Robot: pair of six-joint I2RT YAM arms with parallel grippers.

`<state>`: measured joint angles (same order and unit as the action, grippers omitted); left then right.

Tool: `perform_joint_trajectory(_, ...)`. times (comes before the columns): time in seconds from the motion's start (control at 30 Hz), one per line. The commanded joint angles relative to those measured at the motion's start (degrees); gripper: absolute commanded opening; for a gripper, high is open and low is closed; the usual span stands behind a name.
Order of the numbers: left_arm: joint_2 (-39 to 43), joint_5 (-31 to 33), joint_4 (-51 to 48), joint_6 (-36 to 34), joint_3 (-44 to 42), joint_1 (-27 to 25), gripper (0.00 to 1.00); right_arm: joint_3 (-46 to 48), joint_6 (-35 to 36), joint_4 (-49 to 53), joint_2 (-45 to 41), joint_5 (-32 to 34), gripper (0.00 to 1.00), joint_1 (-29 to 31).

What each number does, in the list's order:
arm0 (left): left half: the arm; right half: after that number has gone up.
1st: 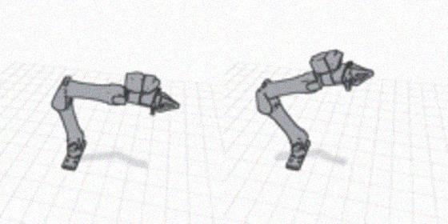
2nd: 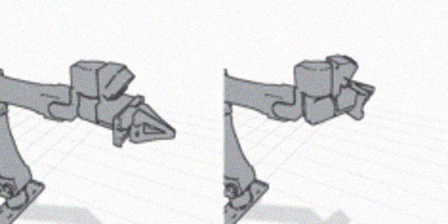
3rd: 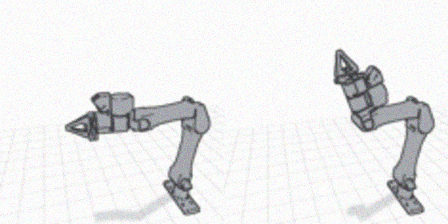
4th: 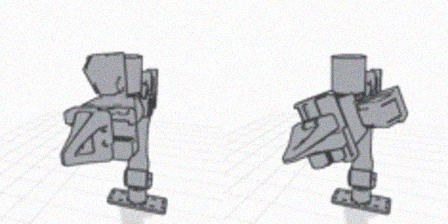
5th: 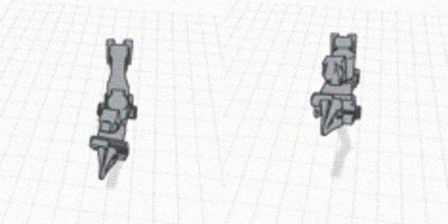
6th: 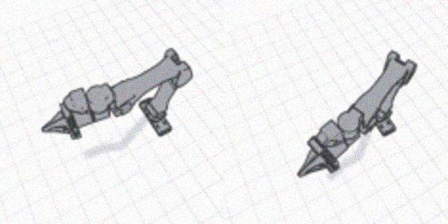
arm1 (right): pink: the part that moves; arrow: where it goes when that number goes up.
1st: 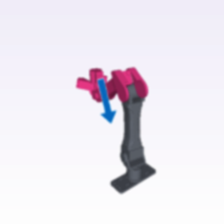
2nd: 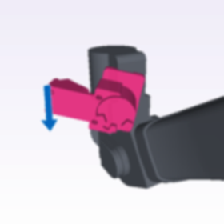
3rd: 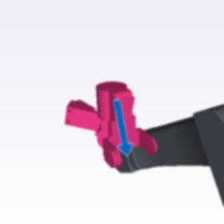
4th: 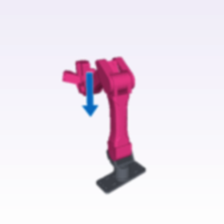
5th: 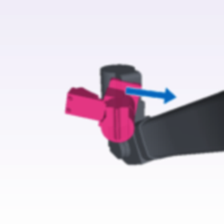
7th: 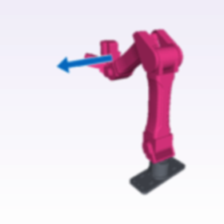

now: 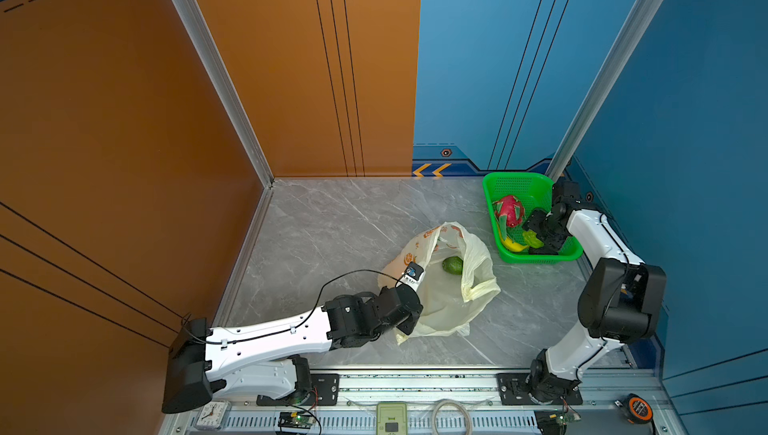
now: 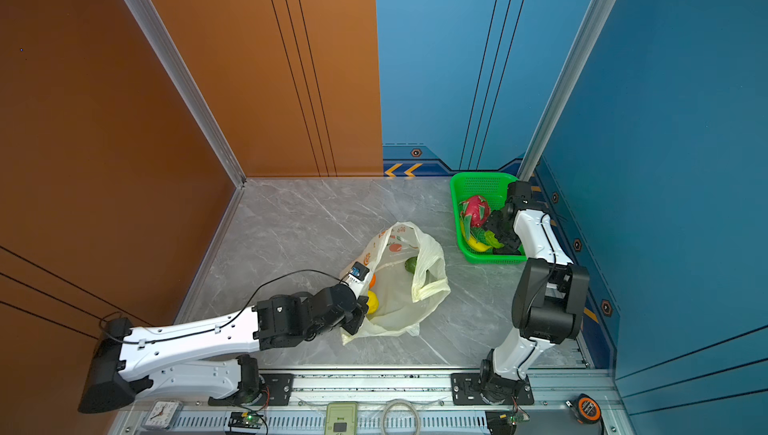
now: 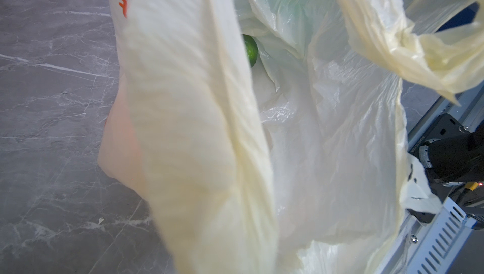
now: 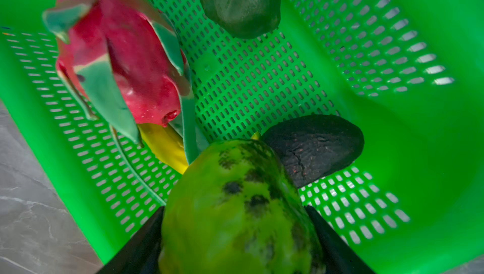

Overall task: Untie the knot of the plastic bag and take out the fruit
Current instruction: 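Open the right gripper to release the custard apple into the basket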

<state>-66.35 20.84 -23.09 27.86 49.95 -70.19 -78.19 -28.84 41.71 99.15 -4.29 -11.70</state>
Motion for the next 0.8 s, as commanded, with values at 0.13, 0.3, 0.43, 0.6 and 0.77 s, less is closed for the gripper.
perform_joint_trajectory(0.13, -0.3, 1.2, -1.9, -0.3, 1.5, -0.2, 0.00, -1.3, 0.8, -2.1, 1.9, 2.5, 0.77, -0.3)
perform_joint_trajectory(0.3, -0.2, 1.4, -2.1, -0.2, 1.6, -0.3, 0.00, -1.6, 0.9, -1.8, 0.7, 2.7, 0.90, -0.3)
perform_joint_trajectory(0.43, -0.3, 1.4, -2.2, -0.2, 1.6, -0.3, 0.00, -1.6, 1.0, -1.0, -0.7, 2.1, 0.93, -0.3)
perform_joint_trajectory(0.6, -0.1, 1.4, -2.2, -0.2, 1.5, -0.3, 0.00, -1.4, 1.3, 0.5, -3.6, 1.7, 0.93, 0.5)
perform_joint_trajectory(0.77, 0.0, 1.5, -2.1, -0.5, 1.5, -0.3, 0.00, -1.4, 1.4, 3.1, -8.0, 1.2, 0.94, 2.5)
